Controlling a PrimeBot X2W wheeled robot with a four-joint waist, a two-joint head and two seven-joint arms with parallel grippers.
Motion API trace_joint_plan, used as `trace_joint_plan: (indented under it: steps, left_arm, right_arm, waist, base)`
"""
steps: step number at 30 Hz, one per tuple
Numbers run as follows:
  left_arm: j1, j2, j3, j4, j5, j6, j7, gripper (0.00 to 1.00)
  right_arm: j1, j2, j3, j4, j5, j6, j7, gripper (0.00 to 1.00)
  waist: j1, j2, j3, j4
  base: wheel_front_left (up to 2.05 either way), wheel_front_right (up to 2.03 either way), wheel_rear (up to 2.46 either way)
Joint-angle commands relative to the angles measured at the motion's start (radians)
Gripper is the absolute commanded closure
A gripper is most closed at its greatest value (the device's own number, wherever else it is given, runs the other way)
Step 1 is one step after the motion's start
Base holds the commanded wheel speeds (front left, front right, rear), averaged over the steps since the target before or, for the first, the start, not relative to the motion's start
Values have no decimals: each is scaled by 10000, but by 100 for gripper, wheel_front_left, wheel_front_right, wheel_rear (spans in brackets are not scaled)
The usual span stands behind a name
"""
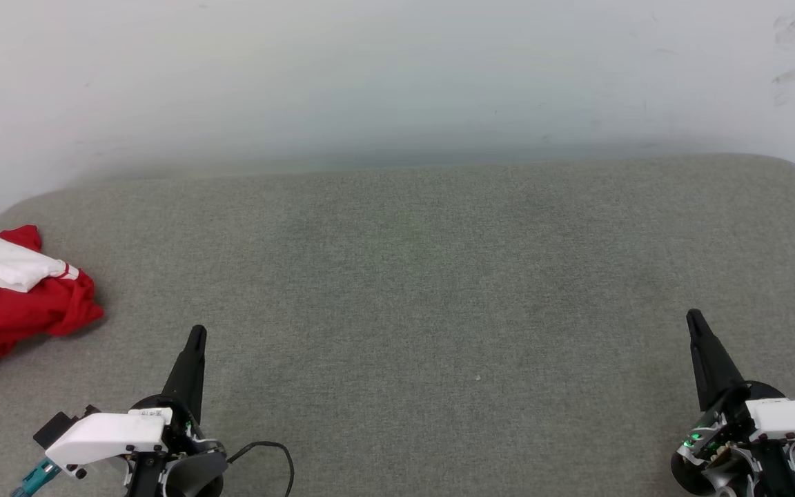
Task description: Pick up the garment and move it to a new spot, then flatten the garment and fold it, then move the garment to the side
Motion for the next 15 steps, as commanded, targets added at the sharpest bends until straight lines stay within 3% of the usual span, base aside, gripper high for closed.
trace_joint_plan:
  steps: [1, 15]
  left_arm:
    - [-62, -3, 21, 0, 0, -49, 19, 100]
    - [-62, -3, 21, 0, 0, -49, 19, 100]
  right_arm:
    - [-122, 37, 6, 8, -47, -3, 8, 100]
    - [-122, 36, 5, 8, -47, -3, 8, 100]
  waist:
    - [0, -1, 0, 0]
    - [0, -1, 0, 0]
  base:
    - [0, 0, 0]
    - [0, 0, 0]
